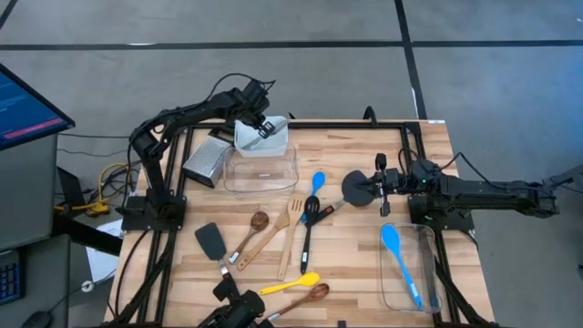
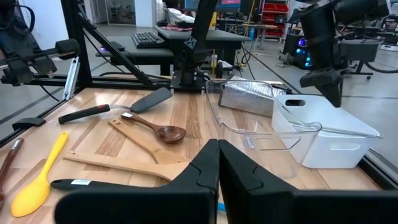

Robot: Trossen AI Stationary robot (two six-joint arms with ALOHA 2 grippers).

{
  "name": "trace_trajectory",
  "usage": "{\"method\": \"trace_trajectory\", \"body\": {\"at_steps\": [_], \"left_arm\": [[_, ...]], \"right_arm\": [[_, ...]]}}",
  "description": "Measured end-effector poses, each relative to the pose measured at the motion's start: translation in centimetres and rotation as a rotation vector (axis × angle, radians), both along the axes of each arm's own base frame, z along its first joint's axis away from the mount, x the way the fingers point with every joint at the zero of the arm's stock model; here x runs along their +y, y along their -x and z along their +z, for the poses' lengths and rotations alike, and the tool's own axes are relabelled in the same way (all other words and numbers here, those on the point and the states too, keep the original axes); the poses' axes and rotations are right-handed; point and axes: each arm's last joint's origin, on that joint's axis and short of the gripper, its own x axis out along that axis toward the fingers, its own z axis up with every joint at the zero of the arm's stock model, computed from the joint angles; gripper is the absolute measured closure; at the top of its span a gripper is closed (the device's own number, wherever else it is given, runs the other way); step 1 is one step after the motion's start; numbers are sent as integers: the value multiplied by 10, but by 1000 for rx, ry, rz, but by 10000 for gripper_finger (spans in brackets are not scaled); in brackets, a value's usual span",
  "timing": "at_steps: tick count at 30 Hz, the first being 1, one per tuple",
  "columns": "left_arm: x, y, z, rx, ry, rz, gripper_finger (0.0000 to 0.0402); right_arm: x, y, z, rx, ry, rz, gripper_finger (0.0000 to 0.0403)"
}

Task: Pick & Place Kitchen Items
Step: Put the left solid turner spatula into the top transparent bin

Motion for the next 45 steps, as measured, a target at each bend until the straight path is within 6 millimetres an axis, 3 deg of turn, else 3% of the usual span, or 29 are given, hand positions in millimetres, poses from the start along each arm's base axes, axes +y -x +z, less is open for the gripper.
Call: {"method": "trace_trajectory", "body": {"at_steps": [10,17,21,26,34,45], "left_arm": [[-16,-6,29,-79,-67,-124,398],[-56,-14,64,-131,-148,-332,399],[-88,-7,76,-183,-153,-479,399],[-128,17,84,-260,-139,-597,399],[-185,69,80,-389,-168,-695,399],[-224,122,73,-586,-150,-678,399]], "right_arm": [[0,0,1,-5,3,-4,403],[0,0,1,-5,4,-4,403],[0,0,0,-3,3,-4,403],[0,0,0,0,2,-3,403],[0,0,0,1,3,-4,403],[0,0,0,1,10,-3,403]]}}
